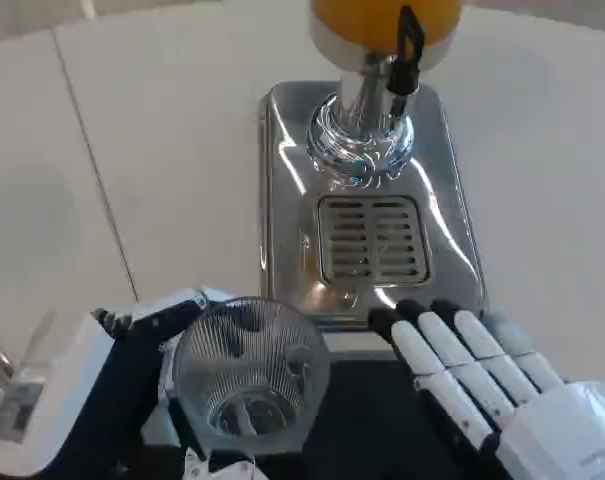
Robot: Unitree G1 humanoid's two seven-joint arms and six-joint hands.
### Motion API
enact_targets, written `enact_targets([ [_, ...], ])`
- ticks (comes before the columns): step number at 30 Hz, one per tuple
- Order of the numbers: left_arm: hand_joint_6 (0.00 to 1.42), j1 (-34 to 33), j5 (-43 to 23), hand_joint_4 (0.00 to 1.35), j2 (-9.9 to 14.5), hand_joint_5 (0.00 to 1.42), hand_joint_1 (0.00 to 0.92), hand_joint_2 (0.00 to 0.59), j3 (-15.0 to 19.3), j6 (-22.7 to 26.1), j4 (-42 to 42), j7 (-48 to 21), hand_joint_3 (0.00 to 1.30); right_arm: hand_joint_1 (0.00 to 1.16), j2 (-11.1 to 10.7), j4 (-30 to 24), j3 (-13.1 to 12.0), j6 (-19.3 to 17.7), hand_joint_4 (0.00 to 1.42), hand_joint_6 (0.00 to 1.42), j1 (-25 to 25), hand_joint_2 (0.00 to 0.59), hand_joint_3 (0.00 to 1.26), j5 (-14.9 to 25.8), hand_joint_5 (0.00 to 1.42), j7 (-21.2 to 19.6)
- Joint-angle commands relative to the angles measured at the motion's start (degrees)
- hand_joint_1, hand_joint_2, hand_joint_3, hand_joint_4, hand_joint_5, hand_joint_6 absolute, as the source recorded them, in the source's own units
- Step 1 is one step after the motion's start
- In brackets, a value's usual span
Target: Grasp the cup under the faucet to collect the drink, then remove the cup.
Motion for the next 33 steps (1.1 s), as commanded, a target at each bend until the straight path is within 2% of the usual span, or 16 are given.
enact_targets([
  [1,1.42,0.9,-0.6,1.09,-0.5,1.42,0.694,0.0,-0.4,-0.6,-1.1,-0.5,1.17,0.18,0.0,-0.1,-0.3,1.8,0.0,0.0,-1.9,0.586,0.0,0.2,0.0,1.3],
  [11,1.42,0.9,-0.6,1.07,-1.1,1.42,0.702,0.0,-0.4,-0.5,-0.8,-0.3,1.16,0.19,0.5,1.1,2.6,1.9,0.0,0.0,-1.7,0.586,0.0,-1.5,0.0,0.8],
  [17,1.42,-0.4,0.0,1.07,-1.7,1.42,0.703,0.0,-0.6,0.5,0.3,-0.1,1.17,0.2,0.9,0.3,1.5,2.5,0.0,0.0,-0.6,0.586,0.0,-1.0,0.0,0.3],
  [25,1.42,-6.8,3.6,1.07,-3.1,1.42,0.703,0.0,-1.6,3.4,4.2,1.4,1.17,0.2,1.2,-1.3,-1.6,3.4,0.0,0.0,0.2,0.586,0.0,1.0,0.0,0.6],
  [33,1.42,-17.9,7.4,1.07,-4.1,1.42,0.703,0.0,-5.2,6.3,13.3,4.1,1.17,0.2,2.0,-2.1,-0.2,4.0,0.0,0.0,-0.8,0.586,0.0,0.2,0.0,1.9],
])
